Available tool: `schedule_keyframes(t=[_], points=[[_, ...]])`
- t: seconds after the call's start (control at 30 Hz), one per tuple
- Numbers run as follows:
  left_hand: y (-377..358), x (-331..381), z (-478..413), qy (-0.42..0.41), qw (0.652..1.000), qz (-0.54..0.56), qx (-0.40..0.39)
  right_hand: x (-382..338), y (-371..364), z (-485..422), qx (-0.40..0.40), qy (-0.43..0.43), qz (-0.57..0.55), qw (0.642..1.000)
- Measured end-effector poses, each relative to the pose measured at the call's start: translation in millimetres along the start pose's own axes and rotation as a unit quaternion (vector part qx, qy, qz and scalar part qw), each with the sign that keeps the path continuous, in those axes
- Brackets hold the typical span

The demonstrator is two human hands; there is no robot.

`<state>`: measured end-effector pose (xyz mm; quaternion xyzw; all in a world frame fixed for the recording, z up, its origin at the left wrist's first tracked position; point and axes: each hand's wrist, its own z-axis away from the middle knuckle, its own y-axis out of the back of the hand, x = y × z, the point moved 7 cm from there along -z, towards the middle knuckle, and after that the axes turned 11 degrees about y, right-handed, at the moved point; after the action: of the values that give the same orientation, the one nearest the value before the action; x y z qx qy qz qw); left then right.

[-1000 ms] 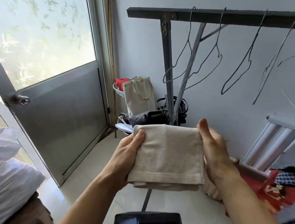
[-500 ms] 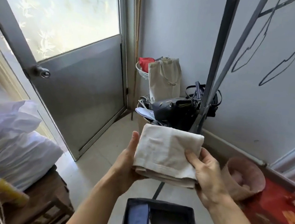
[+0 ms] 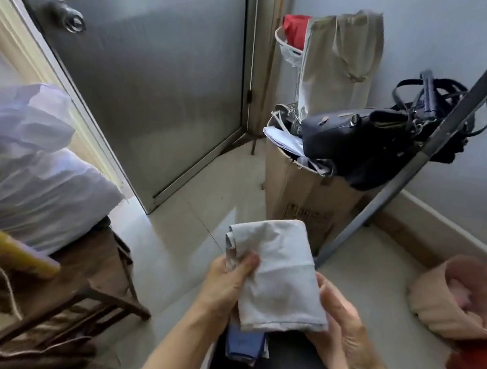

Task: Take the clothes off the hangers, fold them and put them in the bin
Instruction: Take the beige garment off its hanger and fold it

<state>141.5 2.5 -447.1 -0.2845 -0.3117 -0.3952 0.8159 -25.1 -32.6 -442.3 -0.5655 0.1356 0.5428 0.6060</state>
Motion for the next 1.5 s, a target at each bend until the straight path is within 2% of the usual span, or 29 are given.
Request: schedule_keyframes(t=[0.07, 0.2, 0.3, 0.43, 0.63, 0.83, 0.97, 1.07, 1.27, 1.37, 1.5], points=[[5.8, -20.0, -19.5, 0.019, 0.998, -0.066, -0.011, 19.6, 11.6, -15.0, -0.018, -0.055, 0.011, 0.998], [11.1, -84.6, -61.3, 0.098, 0.989, -0.109, -0.027, 82.8, 61.2, -44.0, 0.062, -0.087, 0.108, 0.988], [26.8, -149.3, -99.4, 0.171, 0.979, -0.105, 0.027, 136.0, 100.1, -52.0, 0.097, -0.078, 0.135, 0.983], [57.5, -253.9, -148.4, 0.238, 0.961, -0.101, 0.095, 215.2, 157.8, -50.7, 0.131, -0.109, 0.145, 0.975], [94.4, -371.0, -198.7, 0.236, 0.951, -0.118, 0.159, 315.8, 235.4, -65.9, 0.175, -0.165, 0.174, 0.955], [112.3, -388.5, -242.5, 0.13, 0.958, -0.179, 0.182, 369.0, 277.6, -104.6, 0.167, -0.203, 0.255, 0.93], [109.0, -384.0, -282.0, 0.112, 0.958, -0.204, 0.167, 384.7, 284.3, -143.2, 0.125, -0.178, 0.316, 0.923], [115.3, -387.2, -313.4, 0.099, 0.943, -0.261, 0.182, 397.9, 290.6, -171.7, 0.119, -0.155, 0.339, 0.92], [120.8, -420.0, -347.1, 0.13, 0.923, -0.301, 0.203, 428.7, 315.7, -195.1, 0.131, -0.144, 0.428, 0.883], [123.2, -429.6, -353.4, 0.15, 0.916, -0.324, 0.182, 430.8, 318.4, -191.3, 0.141, -0.156, 0.464, 0.86], [113.9, -420.0, -341.3, 0.152, 0.901, -0.381, 0.143, 415.0, 308.0, -179.2, 0.159, -0.155, 0.466, 0.857]])
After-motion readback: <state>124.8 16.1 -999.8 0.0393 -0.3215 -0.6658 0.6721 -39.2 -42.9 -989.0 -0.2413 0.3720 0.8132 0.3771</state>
